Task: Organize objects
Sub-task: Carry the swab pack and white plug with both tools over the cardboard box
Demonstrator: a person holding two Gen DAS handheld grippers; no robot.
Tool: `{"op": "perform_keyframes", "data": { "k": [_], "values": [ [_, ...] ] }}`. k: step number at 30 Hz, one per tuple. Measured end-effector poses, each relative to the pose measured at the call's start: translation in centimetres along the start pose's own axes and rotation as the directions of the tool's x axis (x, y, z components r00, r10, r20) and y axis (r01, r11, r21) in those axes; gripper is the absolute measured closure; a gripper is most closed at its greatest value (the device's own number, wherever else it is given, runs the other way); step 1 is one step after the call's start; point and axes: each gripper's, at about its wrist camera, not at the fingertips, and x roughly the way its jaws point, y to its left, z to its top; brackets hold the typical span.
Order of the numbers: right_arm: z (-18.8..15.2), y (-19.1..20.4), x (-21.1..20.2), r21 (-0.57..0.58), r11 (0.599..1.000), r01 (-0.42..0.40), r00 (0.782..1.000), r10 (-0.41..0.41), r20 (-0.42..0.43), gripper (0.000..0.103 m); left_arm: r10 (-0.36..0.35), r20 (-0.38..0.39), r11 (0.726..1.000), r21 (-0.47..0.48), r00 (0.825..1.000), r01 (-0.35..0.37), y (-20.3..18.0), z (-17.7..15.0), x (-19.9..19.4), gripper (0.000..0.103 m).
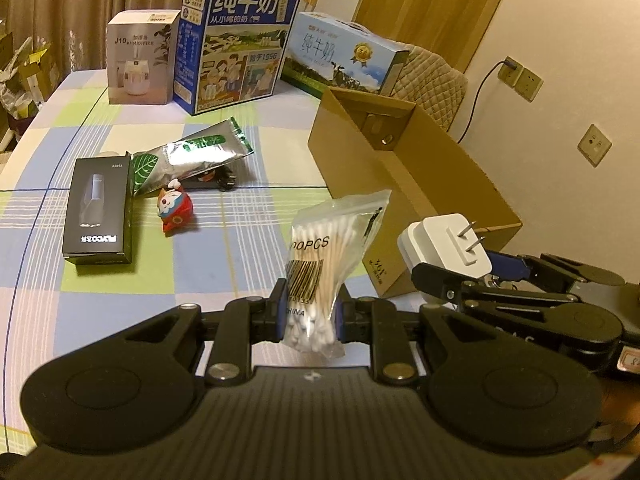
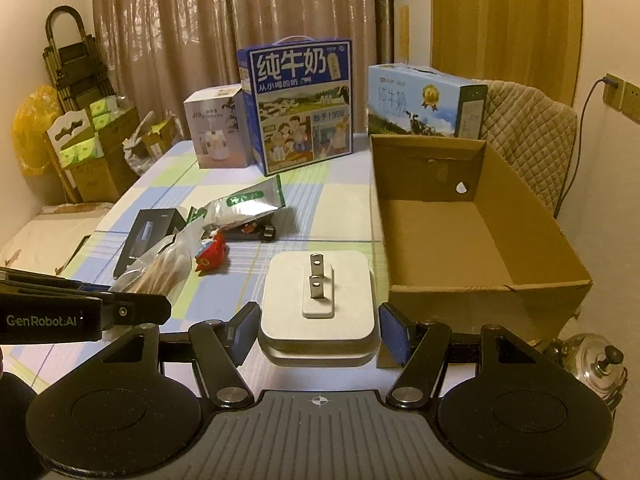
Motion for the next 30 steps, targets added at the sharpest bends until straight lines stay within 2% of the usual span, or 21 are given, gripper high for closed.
{"op": "perform_keyframes", "data": {
  "k": [13, 30],
  "values": [
    [0.8, -2.6, -2.1, 0.018, 0.999, 0.047, 0.998, -0.048, 0.038, 0.042, -0.039, 0.022, 0.999, 0.012, 0.999, 0.039, -2.4, 1.4, -0.2, 0.085],
    [2.3, -10.4, -2.5, 0.051, 0.987, 0.150, 0.988, -0.152, 0.028, 0.042, -0.144, 0.004, 0.988, 0.049, 0.990, 0.144, -9.0, 5.9, 4.3, 0.085]
  ]
}}
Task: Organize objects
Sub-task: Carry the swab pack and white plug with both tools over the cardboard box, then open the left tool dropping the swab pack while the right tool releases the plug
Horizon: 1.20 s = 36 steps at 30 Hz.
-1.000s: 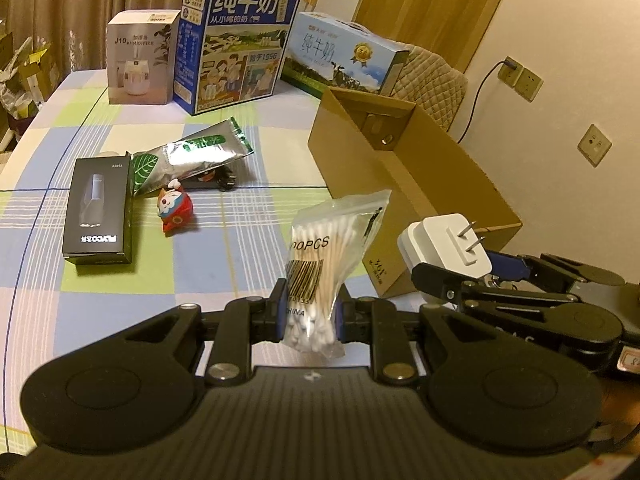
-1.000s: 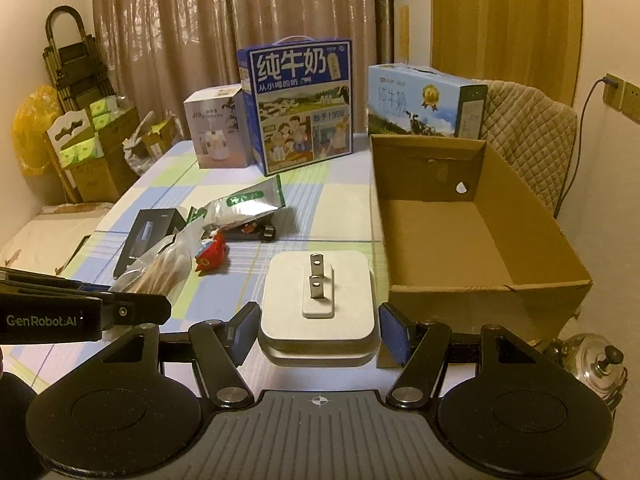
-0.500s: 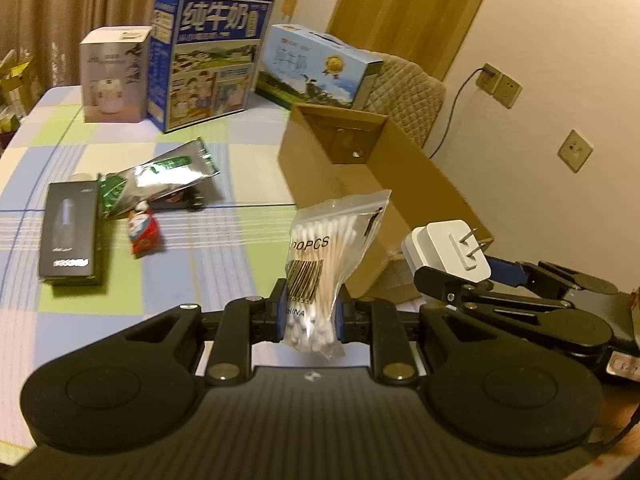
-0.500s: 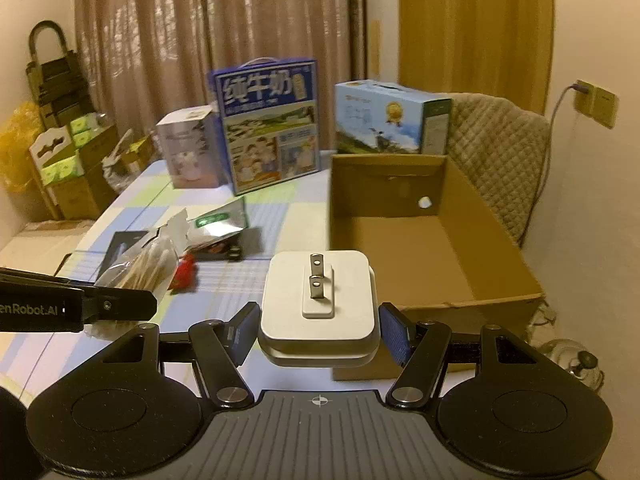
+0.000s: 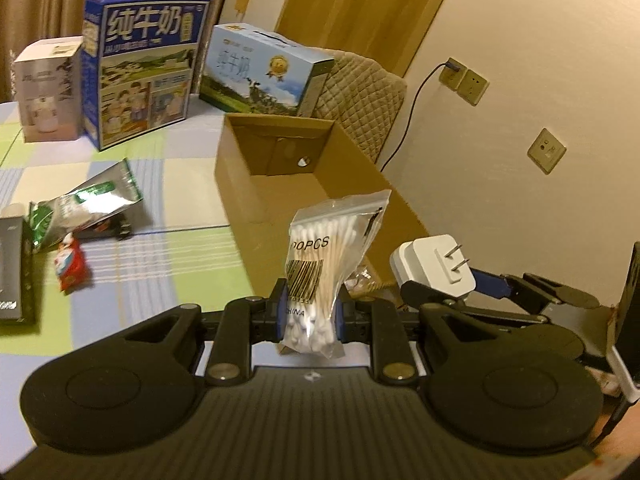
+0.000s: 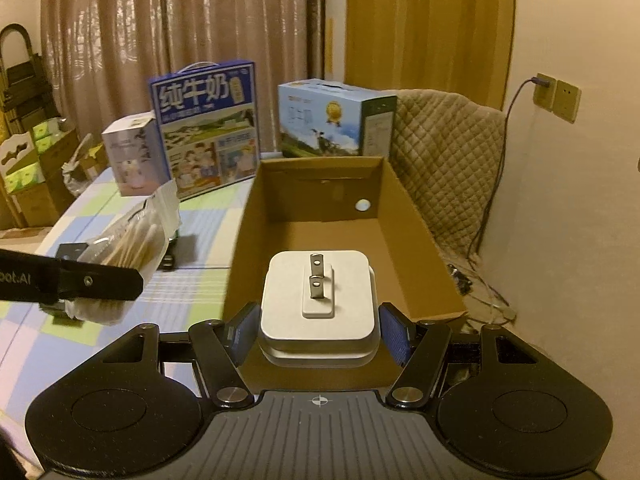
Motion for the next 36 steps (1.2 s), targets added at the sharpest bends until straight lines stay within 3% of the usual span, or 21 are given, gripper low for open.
{"op": "perform_keyframes", "data": {
  "k": [15, 30, 31, 33, 36],
  "values": [
    [2.6, -4.8, 3.8, 0.007, 1.000, 0.030, 0.999, -0.030, -0.013, 0.042, -0.018, -0.035, 1.000, -0.016, 0.999, 0.018, -1.7, 3.0, 5.8, 0.085],
    [3.7, -6.6, 7.4, 0.019, 0.999, 0.030, 0.999, -0.030, -0.042, 0.042, -0.003, -0.055, 1.000, -0.019, 0.998, 0.002, -2.3, 5.0, 10.5, 0.084],
    [3.8, -6.7, 7.5, 0.023, 0.999, 0.033, 0.999, -0.033, -0.042, 0.042, -0.001, -0.053, 1.000, -0.019, 0.999, 0.000, -2.4, 5.2, 10.9, 0.081],
    [4.0, -7.0, 7.6, 0.030, 0.999, 0.037, 0.999, -0.036, -0.040, 0.042, 0.015, -0.053, 1.000, -0.016, 0.998, -0.016, -2.4, 5.7, 11.4, 0.057],
    [4.2, -7.3, 7.5, 0.036, 0.999, 0.039, 0.999, -0.037, -0.037, 0.042, 0.021, -0.029, 1.000, -0.001, 0.999, -0.021, -2.4, 5.9, 10.9, 0.057]
  ]
}}
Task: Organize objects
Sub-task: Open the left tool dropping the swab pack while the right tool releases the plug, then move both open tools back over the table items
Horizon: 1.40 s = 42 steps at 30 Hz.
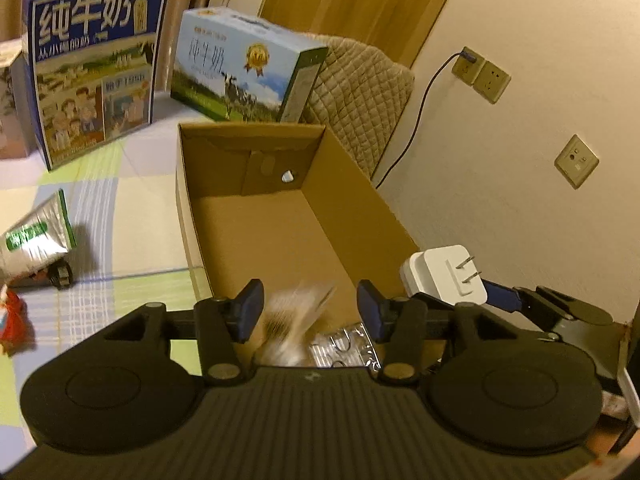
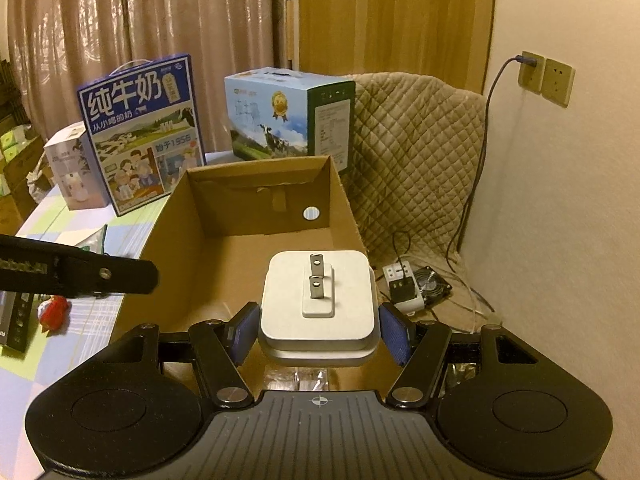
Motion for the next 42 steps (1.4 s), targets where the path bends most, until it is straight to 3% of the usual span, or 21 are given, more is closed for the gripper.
{"op": "perform_keyframes", "data": {
  "k": [7, 12, 15, 22, 42],
  "values": [
    [0.2, 0.1, 0.1, 0.017, 1.000, -0.020, 1.000, 0.020, 0.004, 0.042, 0.046, 0.030, 0.999, 0.012, 0.998, -0.047, 1.4, -0.6, -2.0, 0.057],
    [0.9, 0.6, 0.4, 0.047, 0.992, -0.115, 0.993, 0.113, 0.040, 0.041, 0.066, 0.045, 0.998, -0.006, 0.997, -0.065, 2.6, -1.4, -3.5, 0.051],
    [1.4, 0.8, 0.3, 0.067, 0.991, -0.116, 0.991, 0.111, 0.071, 0.027, 0.079, 0.048, 0.997, -0.009, 0.996, -0.079, 3.4, -1.7, -4.3, 0.049],
    [1.5, 1.3, -1.1, 0.095, 0.987, -0.131, 0.988, 0.122, 0.099, 0.026, 0.137, 0.076, 0.991, -0.005, 0.988, -0.137, 5.3, -2.7, -6.6, 0.038],
    [-0.3, 10.9, -5.9, 0.027, 0.983, -0.180, 0.983, 0.178, 0.044, 0.026, 0.266, 0.116, 0.964, -0.014, 0.957, -0.266, 10.4, -6.4, -14.5, 0.011]
  ]
}}
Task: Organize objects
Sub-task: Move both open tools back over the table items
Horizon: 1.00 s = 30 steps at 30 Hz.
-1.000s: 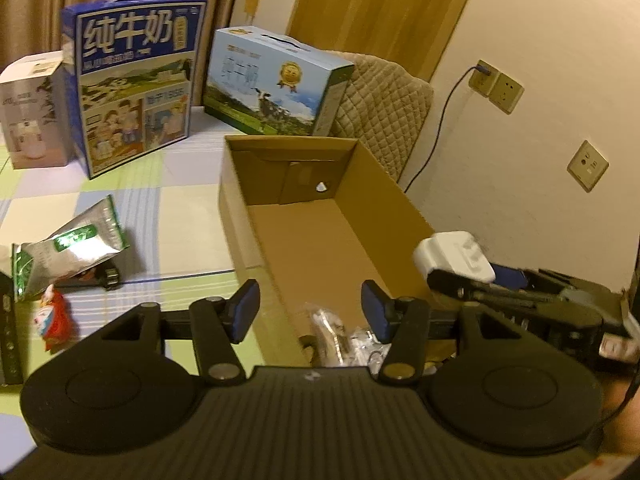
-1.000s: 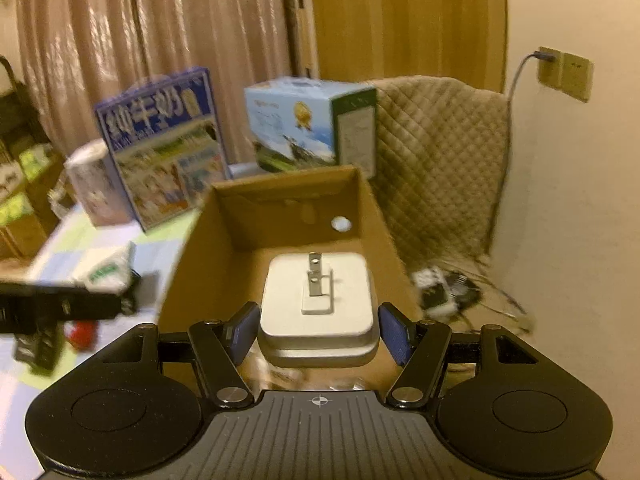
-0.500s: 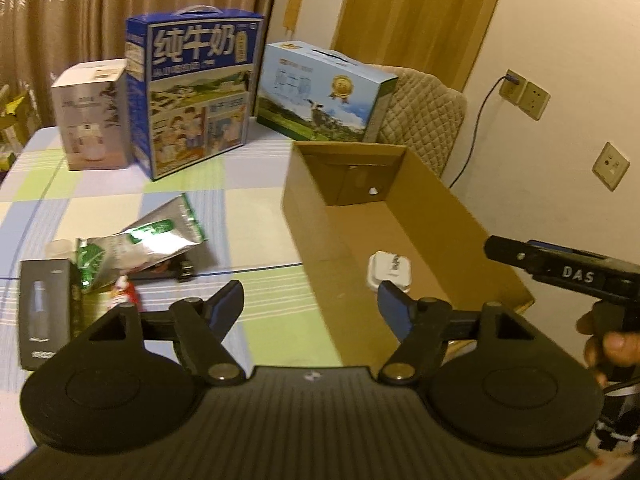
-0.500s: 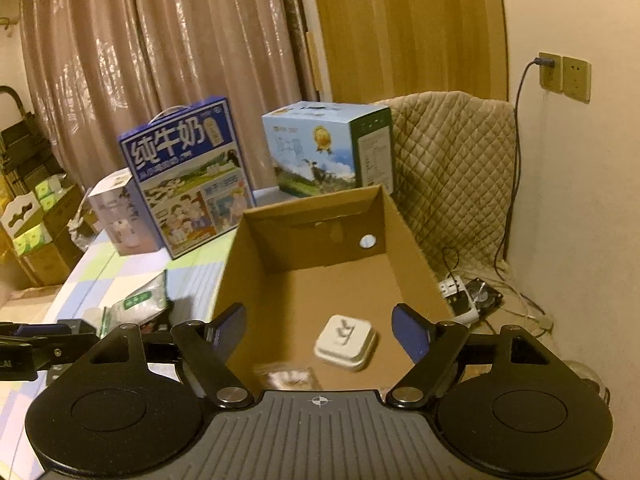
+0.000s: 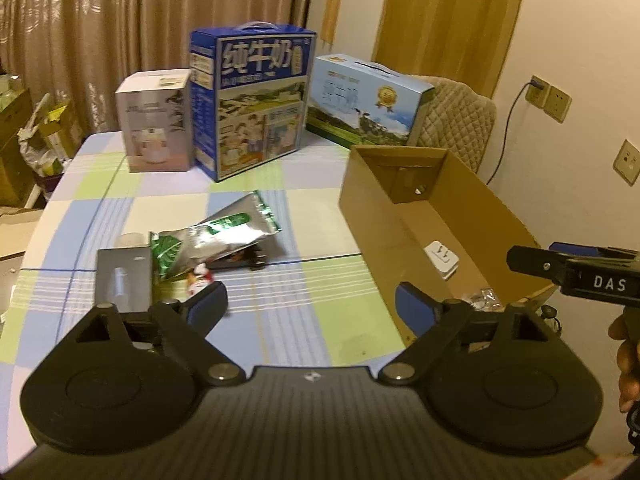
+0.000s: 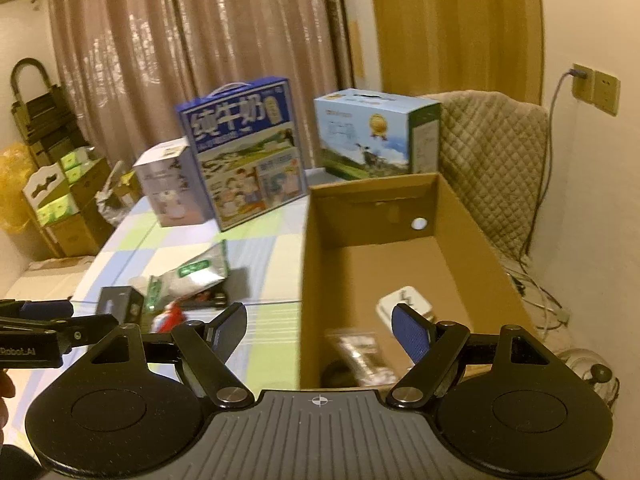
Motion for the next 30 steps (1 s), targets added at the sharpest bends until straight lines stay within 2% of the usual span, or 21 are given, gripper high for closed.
{"op": "perform_keyframes", "data": {
  "k": [6, 17, 23, 30],
  "values": [
    [-0.4, 3.2, -0.7, -0.012, 0.998, -0.059, 0.998, 0.059, 0.007, 0.026, 0.057, 0.018, 0.998, -0.007, 0.998, -0.057, 3.2, -1.3, -2.6, 0.001],
    [-2.1, 8.6, 1.2, -0.059, 0.987, -0.150, 0.988, 0.148, -0.039, 0.026, 0.221, -0.001, 0.972, -0.077, 0.975, -0.221, 11.1, -4.4, -6.7, 0.001],
    [-2.8, 10.1, 2.2, -0.071, 0.982, -0.177, 0.983, 0.173, -0.062, 0.026, 0.252, -0.008, 0.962, -0.111, 0.968, -0.251, 13.1, -4.9, -7.2, 0.001],
    [-3.4, 10.9, 2.7, -0.079, 0.980, -0.183, 0.981, 0.177, -0.081, 0.026, 0.258, -0.016, 0.960, -0.112, 0.966, -0.258, 13.8, -5.2, -6.8, 0.001]
  ]
}}
